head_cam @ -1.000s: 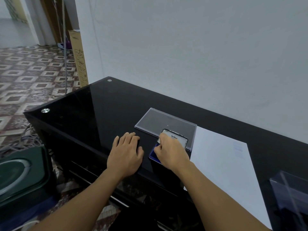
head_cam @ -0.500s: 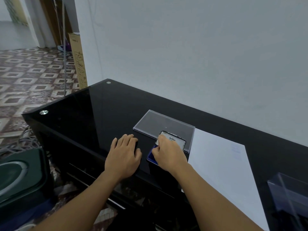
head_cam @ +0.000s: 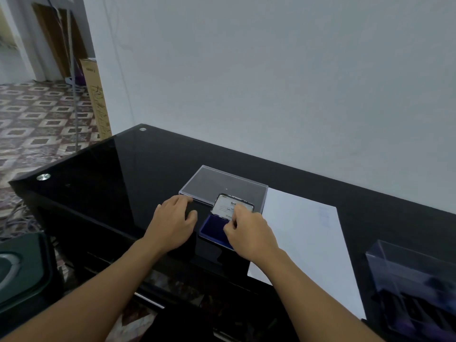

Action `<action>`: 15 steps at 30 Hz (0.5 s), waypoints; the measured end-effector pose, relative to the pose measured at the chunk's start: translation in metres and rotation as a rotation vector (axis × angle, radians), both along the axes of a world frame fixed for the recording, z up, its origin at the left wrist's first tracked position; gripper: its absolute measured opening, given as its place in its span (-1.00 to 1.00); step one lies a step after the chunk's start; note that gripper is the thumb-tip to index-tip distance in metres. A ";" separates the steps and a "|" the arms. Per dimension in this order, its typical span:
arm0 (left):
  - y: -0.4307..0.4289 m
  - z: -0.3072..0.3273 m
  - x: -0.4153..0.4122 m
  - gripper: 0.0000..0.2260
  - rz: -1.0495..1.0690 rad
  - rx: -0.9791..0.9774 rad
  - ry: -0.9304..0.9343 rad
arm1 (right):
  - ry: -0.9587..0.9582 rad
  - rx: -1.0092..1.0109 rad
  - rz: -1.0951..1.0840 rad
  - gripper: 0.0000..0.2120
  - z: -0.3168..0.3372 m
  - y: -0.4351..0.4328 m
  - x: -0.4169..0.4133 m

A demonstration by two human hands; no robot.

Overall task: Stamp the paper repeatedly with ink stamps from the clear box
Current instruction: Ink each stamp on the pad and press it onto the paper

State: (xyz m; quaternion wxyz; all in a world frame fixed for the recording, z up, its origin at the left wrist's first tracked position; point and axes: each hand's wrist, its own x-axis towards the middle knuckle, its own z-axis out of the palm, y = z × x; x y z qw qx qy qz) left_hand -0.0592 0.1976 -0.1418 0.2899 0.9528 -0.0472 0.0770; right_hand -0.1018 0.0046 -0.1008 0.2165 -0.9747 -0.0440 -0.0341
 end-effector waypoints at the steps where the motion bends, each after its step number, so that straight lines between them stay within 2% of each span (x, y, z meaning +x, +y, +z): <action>1: -0.006 0.005 0.000 -0.64 -0.017 0.006 -0.006 | 0.009 -0.001 -0.004 -0.84 0.001 -0.006 -0.002; 15: -0.131 0.032 0.000 -0.68 -0.304 0.054 -0.060 | 0.067 0.011 -0.243 -0.86 0.014 -0.135 -0.030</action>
